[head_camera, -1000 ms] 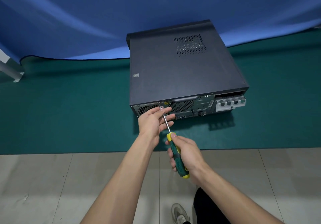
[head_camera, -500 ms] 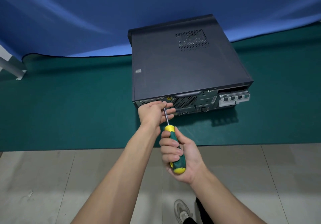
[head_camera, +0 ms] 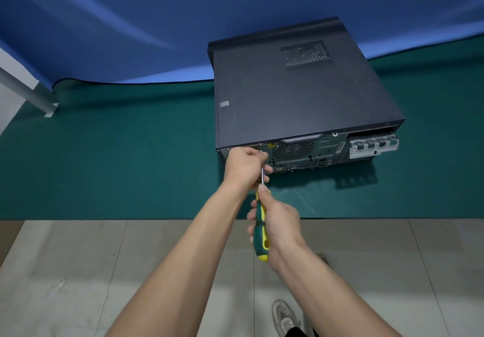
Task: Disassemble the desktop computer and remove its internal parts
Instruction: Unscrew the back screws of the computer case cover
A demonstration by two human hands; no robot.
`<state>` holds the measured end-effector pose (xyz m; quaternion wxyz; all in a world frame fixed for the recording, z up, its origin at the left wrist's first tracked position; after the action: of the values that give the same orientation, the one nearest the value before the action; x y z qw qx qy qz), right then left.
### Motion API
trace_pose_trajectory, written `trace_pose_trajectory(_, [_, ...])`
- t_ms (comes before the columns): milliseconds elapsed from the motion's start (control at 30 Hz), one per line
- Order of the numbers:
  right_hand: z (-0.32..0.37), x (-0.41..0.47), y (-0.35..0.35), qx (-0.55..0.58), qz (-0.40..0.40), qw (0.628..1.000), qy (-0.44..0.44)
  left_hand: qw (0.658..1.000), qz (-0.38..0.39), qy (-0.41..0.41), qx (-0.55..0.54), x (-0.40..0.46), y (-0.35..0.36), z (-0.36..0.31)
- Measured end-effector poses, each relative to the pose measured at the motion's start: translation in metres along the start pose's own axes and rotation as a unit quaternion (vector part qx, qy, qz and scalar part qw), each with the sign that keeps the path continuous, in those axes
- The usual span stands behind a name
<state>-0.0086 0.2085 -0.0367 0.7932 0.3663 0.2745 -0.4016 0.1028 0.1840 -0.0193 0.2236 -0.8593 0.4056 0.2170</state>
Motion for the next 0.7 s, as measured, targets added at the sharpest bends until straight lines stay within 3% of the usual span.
trace_pose_trajectory(100, [0.003, -0.001, 0.002, -0.047, -0.018, 0.999, 0.000, 0.999, -0.020, -0.009, 0.031, -0.001, 0.001, 0.006])
trace_pose_trajectory(300, [0.007, -0.004, -0.006, -0.062, 0.111, 0.991, 0.041, 0.995, 0.011, -0.019, -0.093, -0.001, 0.008, 0.010])
trace_pose_trajectory(367, [0.011, -0.002, -0.014, -0.119, 0.105, 0.987, 0.020, 0.990, 0.055, -0.018, -0.130, -0.004, 0.011, 0.011])
trace_pose_trajectory(433, [0.016, -0.001, -0.016, -0.163, 0.090, 0.982, -0.015, 0.992, 0.074, -0.021, -0.097, -0.007, 0.008, 0.009])
trace_pose_trajectory(567, [0.019, 0.000, -0.016, -0.208, 0.042, 0.977, -0.035, 0.999, 0.030, -0.019, -0.025, -0.010, 0.004, 0.005])
trace_pose_trajectory(700, [0.016, -0.004, -0.013, -0.146, 0.151, 0.976, 0.056, 0.996, 0.031, -0.027, -0.075, -0.012, 0.014, 0.003])
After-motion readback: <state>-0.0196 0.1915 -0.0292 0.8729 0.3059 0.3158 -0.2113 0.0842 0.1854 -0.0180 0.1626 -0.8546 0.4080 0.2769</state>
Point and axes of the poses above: each hand's wrist, its own x-axis towards the middle knuckle, its own y-axis out of the palm, z = x × y, the point moved 4 cm from there along x, towards the middle knuckle, and after that the axes turned 8 degrees about z, right-handed, at the moved point
